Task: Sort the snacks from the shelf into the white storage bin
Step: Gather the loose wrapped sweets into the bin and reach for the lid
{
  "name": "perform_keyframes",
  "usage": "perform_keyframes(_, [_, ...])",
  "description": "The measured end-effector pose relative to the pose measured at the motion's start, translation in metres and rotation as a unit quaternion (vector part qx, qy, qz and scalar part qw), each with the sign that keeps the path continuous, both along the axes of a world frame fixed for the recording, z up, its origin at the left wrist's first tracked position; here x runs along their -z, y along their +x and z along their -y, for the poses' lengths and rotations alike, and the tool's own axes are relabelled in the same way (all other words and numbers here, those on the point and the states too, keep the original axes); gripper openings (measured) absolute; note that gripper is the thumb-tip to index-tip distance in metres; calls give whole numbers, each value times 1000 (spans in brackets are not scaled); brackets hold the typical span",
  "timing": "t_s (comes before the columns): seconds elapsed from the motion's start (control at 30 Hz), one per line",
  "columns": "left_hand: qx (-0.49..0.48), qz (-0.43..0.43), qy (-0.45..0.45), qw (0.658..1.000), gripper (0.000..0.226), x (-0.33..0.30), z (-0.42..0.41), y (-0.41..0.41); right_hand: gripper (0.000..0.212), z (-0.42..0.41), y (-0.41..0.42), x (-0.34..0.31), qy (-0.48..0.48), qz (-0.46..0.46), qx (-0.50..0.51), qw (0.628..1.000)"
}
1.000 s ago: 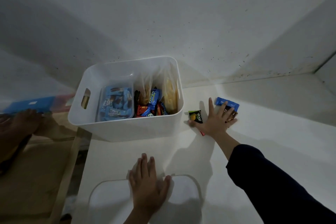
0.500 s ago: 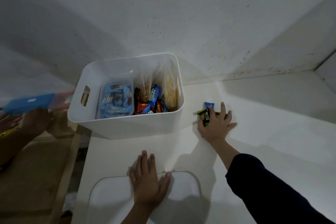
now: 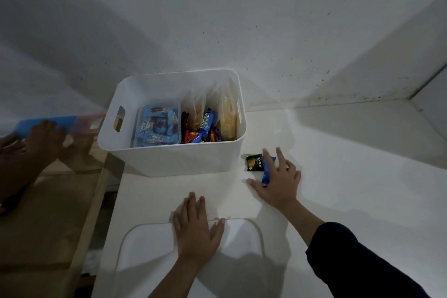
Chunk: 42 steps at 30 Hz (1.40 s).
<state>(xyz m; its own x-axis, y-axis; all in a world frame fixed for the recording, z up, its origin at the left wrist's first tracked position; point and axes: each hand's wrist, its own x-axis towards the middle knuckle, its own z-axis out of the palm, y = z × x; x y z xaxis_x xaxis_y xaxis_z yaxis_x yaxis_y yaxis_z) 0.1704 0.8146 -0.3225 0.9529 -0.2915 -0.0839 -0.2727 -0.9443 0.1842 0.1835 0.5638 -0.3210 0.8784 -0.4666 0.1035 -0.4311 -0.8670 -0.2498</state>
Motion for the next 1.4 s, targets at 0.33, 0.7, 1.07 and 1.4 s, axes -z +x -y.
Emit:
perform_keyframes(0.33, [-3,2,-4,1000,74,0,0,1,32,-12,7,5,23,91,-43,995])
perform_keyframes(0.7, [-6,-10,-16,1000,78,-5,1,2,19,-6,18,-103,444,324,177,816])
perform_keyframes(1.07, [-16,-127,6,992,94,-20,8,9,33,-84,116,-235,322,362,-77,872])
perform_keyframes(1.4, [-93,-82,-51,991,82,-53,-74,11,63,-97,85,-194,266,281,-96,917])
